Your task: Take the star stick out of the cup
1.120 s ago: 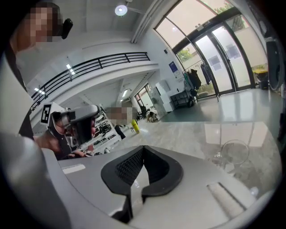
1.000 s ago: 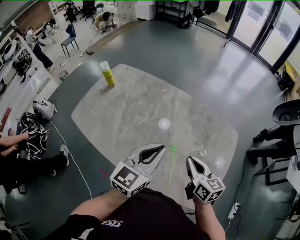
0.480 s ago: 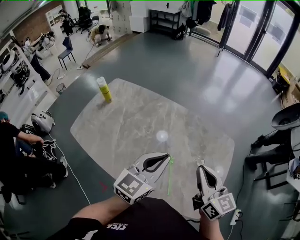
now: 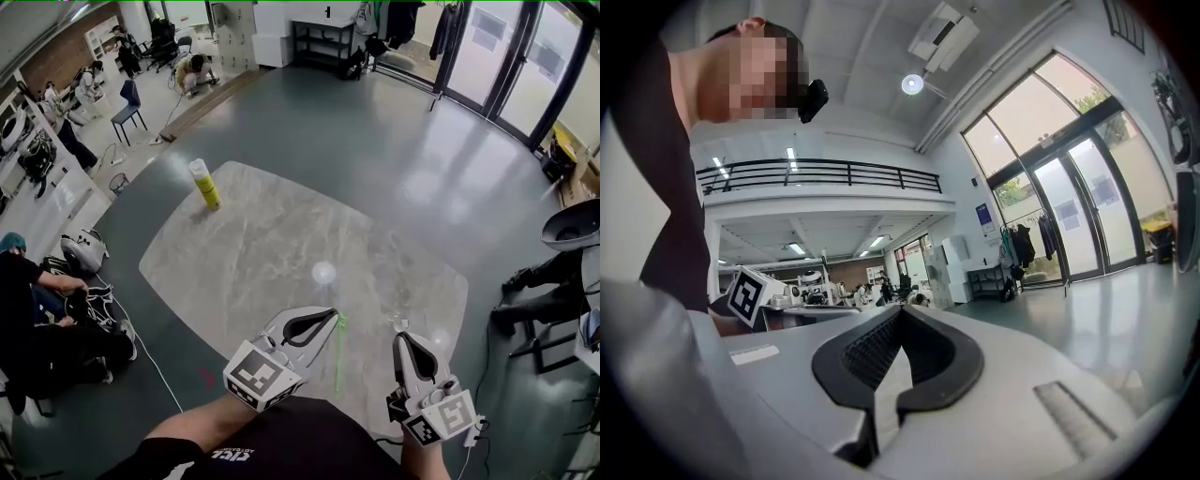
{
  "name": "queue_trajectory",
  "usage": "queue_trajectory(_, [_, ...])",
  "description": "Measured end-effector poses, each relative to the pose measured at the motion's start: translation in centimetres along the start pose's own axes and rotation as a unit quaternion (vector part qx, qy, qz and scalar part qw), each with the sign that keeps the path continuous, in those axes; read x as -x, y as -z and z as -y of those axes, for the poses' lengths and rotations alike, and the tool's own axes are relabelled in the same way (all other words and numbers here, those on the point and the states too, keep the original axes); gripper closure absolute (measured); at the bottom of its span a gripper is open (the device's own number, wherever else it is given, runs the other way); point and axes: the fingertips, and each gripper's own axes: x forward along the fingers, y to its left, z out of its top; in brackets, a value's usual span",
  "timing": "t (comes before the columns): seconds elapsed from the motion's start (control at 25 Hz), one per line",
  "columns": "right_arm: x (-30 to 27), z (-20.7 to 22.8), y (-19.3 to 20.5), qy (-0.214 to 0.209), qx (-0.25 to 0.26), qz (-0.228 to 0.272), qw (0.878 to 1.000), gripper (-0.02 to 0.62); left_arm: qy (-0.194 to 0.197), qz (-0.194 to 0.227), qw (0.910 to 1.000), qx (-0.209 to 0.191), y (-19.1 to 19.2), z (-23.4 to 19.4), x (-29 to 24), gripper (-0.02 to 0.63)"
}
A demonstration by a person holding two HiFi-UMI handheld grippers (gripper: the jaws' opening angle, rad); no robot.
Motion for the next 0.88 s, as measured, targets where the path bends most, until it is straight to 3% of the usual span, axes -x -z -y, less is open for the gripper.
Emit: queue_trajectory(0.88, [-0.8,-1.4,0.8,-0.012,0.002,-0.004,1.000,0.583,-0.019,0.007,0.9998,0.006,0.5,-1.2,1.6,0.606])
